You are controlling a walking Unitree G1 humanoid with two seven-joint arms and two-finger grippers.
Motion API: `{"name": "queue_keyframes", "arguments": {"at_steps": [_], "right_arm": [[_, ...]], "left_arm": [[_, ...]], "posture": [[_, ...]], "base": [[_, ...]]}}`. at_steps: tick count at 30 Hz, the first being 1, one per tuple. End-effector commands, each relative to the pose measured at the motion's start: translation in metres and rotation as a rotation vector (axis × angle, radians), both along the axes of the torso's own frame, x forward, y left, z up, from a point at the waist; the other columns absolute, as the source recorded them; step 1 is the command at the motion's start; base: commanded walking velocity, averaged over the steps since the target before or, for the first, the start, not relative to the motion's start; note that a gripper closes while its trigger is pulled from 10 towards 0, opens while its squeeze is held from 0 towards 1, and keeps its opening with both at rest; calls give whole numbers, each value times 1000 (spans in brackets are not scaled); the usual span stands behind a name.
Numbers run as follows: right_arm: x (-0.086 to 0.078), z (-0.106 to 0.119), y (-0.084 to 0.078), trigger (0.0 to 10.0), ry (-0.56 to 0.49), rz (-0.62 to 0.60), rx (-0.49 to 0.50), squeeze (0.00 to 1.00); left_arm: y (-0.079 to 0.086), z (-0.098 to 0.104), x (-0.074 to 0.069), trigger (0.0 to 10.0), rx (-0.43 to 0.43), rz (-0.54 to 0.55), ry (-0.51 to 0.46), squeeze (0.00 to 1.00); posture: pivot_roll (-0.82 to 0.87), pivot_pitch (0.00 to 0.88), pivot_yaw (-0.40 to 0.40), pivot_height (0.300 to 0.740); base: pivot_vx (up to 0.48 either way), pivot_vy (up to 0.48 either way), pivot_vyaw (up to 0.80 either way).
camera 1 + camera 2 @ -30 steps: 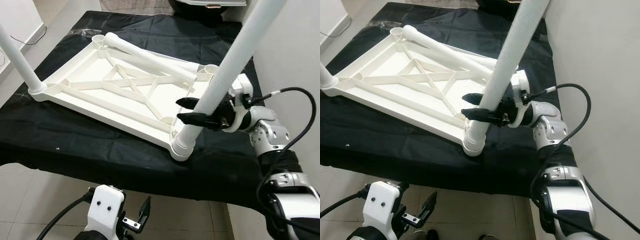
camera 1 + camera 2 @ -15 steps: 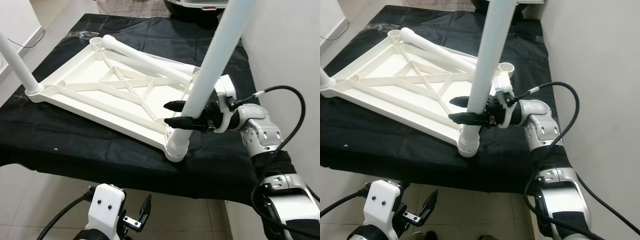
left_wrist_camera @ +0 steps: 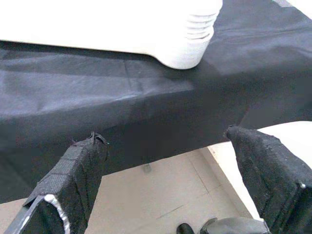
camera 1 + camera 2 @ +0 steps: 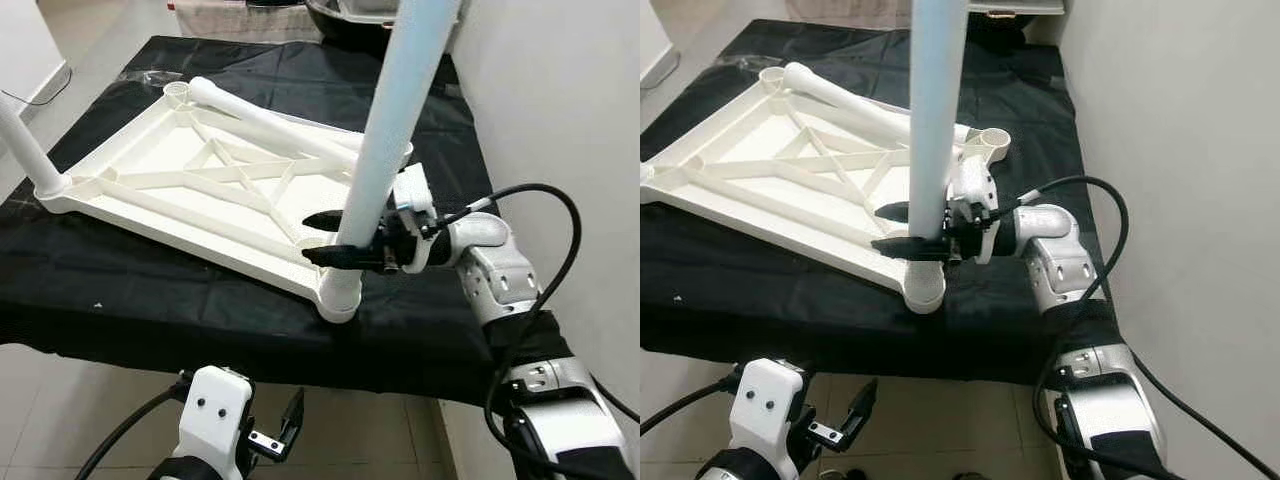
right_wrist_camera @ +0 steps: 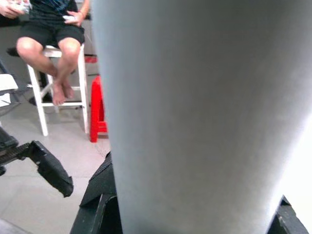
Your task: Building children table
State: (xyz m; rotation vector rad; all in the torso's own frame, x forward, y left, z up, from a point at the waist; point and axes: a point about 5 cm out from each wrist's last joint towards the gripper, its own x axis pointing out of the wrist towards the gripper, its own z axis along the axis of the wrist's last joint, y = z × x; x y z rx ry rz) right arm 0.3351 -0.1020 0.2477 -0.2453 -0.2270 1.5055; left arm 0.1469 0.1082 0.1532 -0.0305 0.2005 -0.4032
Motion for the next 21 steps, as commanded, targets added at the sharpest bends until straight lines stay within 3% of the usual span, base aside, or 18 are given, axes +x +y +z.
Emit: {"name": "queue_keyframes", "arguments": {"at_steps": [1,3,7,12,14,19,21], "right_arm": [[1,-45,6,0,152,-53,-108,0],[13,-44,8,0,151,-198,-94,0],[18,-44,8,0,154,-252,-86,0],[34,-48,-2,0,208,-499,-23,0],[34,-48,-2,0,208,-499,-23,0],[43,-49,-11,0,187,-710,42,0],[43,-49,-11,0,187,-710,42,0]], "left_arm": [[0,-4,-2,10000,6,1,22,0],[0,-4,-1,10000,5,4,19,0],[0,-4,-1,10000,5,6,18,0],[-1,-3,0,10000,6,11,11,0],[-1,-3,0,10000,6,11,11,0],[0,-2,1,10000,4,21,3,0],[0,-2,1,10000,4,21,3,0]], "posture": [[145,240,-54,740],[145,239,-57,740],[145,239,-57,740],[143,237,-57,740],[143,237,-57,740],[142,238,-61,740],[142,238,-61,740]], "base": [[0,0,0],[0,0,0],[0,0,0],[0,0,0],[0,0,0],[0,0,0],[0,0,0]]}}
